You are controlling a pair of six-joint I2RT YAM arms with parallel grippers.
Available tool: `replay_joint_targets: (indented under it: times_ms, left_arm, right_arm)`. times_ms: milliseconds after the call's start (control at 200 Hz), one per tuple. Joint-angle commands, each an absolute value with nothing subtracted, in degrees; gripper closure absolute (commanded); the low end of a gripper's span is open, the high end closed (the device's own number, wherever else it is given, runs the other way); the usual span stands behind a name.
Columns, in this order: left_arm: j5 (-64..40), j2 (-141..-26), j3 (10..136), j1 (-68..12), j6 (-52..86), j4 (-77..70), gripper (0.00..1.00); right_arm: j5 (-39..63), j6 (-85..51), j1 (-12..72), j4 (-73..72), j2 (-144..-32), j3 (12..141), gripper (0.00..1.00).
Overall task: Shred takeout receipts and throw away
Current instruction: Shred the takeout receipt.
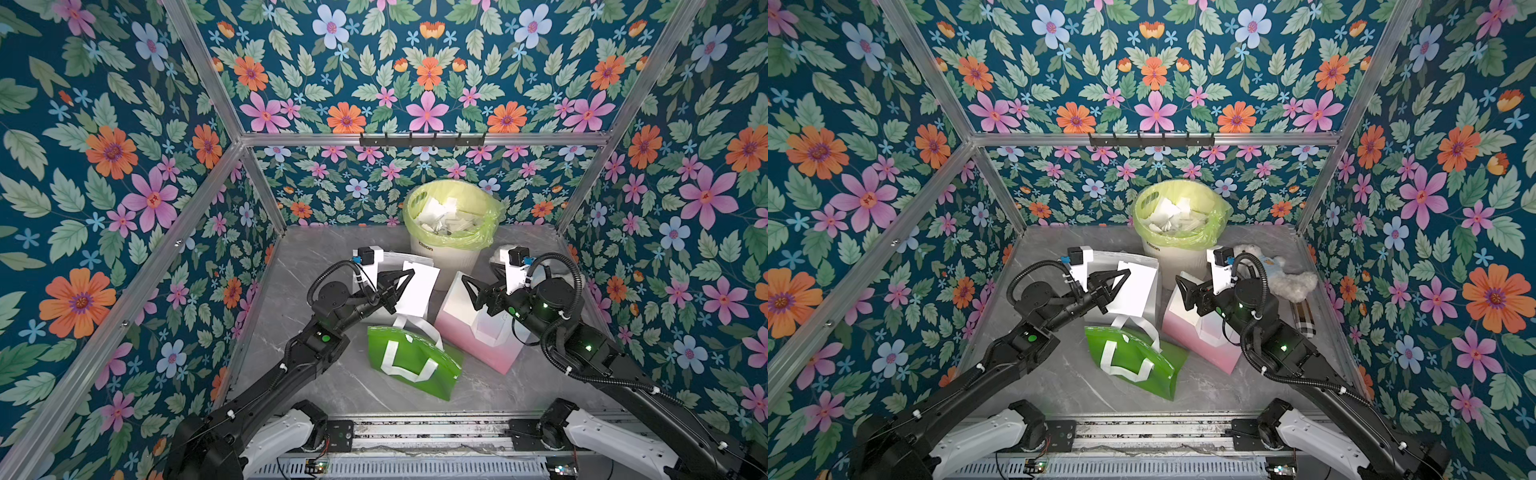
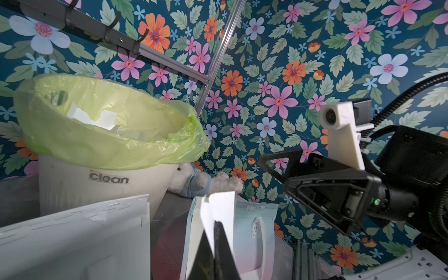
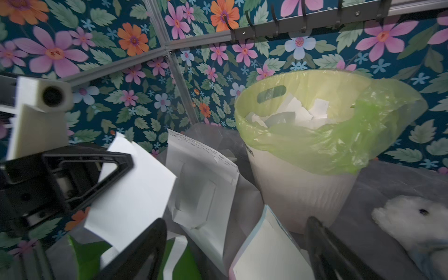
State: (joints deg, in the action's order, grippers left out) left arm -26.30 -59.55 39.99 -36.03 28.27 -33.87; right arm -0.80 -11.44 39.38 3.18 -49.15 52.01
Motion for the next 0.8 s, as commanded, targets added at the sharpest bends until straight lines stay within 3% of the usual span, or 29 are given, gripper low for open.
replay_joint_targets:
  times_ms: [0,515,795]
  left_arm:
    - [-29.79,-61.17,40.83,-36.0,29.35,-41.16,1.0]
    - [-37.92,-62.01,39.38,-37.59,34.28,-53.05,1.0]
    - [-37.67,-62.53,39.32,-38.75,34.72,-54.13,1.0]
  right_arm:
    - [11.59,-17.07,39.02,-3.75,-48.76,51.78,0.09]
    - [19.94,-27.75,39.02,-17.98,-53.31,50.93,0.1]
    - [24.92,-31.7,39.02,-23.07,-55.41,50.73,0.31]
